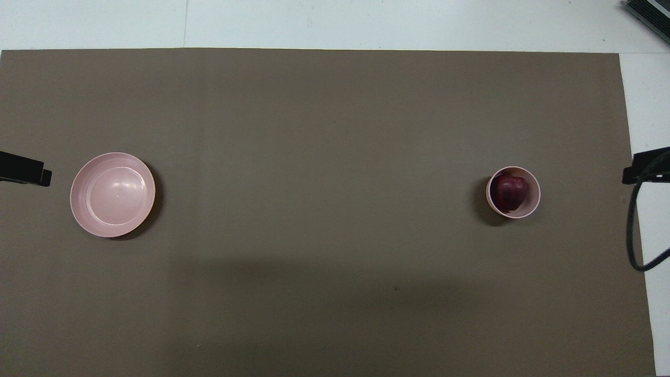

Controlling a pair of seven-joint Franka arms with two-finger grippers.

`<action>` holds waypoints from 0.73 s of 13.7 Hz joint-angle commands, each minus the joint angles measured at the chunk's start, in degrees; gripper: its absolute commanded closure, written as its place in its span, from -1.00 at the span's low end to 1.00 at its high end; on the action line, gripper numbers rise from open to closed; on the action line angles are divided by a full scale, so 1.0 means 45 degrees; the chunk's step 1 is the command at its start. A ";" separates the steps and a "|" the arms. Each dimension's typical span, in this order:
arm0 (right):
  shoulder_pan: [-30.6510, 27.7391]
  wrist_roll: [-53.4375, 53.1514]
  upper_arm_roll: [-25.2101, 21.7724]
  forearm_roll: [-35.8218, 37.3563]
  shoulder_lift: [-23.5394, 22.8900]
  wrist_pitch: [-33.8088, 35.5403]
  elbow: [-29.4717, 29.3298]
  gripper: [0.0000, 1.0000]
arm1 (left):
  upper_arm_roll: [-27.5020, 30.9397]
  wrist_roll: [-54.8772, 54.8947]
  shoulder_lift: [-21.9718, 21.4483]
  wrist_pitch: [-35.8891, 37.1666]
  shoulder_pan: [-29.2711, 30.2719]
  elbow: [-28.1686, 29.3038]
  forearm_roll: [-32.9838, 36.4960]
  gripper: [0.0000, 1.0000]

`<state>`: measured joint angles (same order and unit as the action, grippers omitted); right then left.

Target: Move apple from plate to bowl

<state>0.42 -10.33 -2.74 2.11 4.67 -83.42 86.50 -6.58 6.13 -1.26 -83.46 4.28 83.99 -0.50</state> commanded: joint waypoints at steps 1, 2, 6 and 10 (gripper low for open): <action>0.0120 0.0946 -0.0248 -0.0099 0.0212 -0.0271 0.0406 -1.00 | -0.0062 0.0260 -0.0248 0.0051 0.0220 0.0242 -0.0181 -1.00; 0.0199 0.0968 -0.0482 -0.0099 0.0212 -0.0290 0.0406 -1.00 | -0.0062 0.0260 -0.0267 0.0051 0.0220 0.0242 -0.0162 -1.00; 0.0610 0.0871 -0.0817 -0.0118 0.0231 -0.0252 0.0465 -1.00 | -0.0081 0.0318 -0.0267 0.0090 0.0220 0.0242 -0.0181 -1.00; 0.0610 0.0812 -0.0758 -0.0603 0.0212 0.0214 0.0368 -1.00 | -0.0062 0.0531 -0.0267 -0.0007 0.0220 0.0242 -0.0181 -1.00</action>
<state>2.86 -7.24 -5.84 1.44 4.67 -83.24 87.11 -6.58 6.78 -1.26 -83.46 4.28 83.99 -0.50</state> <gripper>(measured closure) 0.000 0.000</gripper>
